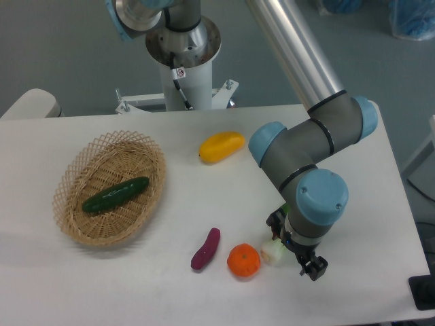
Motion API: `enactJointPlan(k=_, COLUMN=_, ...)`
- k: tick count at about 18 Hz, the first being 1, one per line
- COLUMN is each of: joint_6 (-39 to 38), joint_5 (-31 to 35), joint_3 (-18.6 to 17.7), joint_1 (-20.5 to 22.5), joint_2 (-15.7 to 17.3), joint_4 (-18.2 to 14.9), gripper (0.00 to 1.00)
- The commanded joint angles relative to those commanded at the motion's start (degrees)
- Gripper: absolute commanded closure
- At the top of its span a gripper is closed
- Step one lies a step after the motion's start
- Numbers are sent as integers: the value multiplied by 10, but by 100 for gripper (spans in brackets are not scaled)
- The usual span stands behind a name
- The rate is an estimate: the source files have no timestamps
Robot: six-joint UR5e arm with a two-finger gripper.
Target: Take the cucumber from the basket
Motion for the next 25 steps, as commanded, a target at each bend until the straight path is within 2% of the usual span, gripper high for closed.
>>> enactJointPlan(k=14, joint_6=-13, joint_5=-2, joint_3=-2, joint_1=-1, joint_2=2, joint_4=4, gripper=0)
enactJointPlan(k=23, joint_6=-113, joint_5=1, joint_3=-6, joint_1=-33, joint_2=6, joint_4=2, gripper=0)
enactJointPlan(k=25, joint_6=-117, joint_5=-4, joint_3=-23, joint_1=-38, joint_2=18, joint_4=2, gripper=0)
